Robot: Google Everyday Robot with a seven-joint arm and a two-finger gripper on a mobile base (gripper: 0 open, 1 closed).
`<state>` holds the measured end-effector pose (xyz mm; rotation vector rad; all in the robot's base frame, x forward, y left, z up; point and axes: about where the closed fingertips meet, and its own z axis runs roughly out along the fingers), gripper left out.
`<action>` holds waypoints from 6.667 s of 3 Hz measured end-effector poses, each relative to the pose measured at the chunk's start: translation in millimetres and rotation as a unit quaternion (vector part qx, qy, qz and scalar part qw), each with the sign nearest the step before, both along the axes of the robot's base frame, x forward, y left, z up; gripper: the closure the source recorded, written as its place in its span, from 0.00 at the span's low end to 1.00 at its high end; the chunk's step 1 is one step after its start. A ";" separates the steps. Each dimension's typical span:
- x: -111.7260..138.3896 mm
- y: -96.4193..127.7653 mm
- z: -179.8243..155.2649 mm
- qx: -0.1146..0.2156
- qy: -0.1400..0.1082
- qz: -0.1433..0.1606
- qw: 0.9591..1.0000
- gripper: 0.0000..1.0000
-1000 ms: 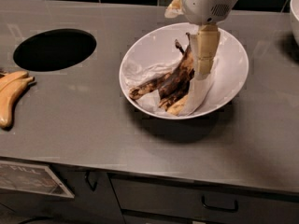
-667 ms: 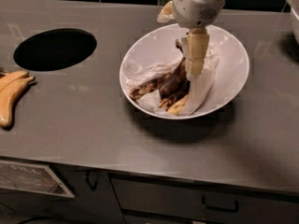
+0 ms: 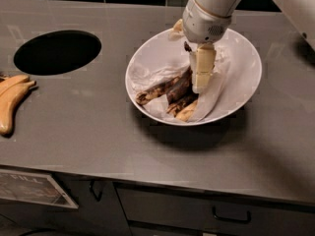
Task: Pick banana from white bowl
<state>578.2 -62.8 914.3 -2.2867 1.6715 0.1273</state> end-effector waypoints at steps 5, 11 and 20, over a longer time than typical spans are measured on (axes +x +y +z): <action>-1.3 -0.9 -16.8 -0.020 0.025 0.016 0.999 0.28; -11.3 3.0 -30.8 -0.030 0.026 0.041 0.998 0.54; -62.4 16.5 69.4 -0.070 -0.102 -0.014 0.992 1.00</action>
Offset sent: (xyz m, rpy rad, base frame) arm -0.0245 -0.0130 0.0049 -0.0105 -0.0035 -0.0308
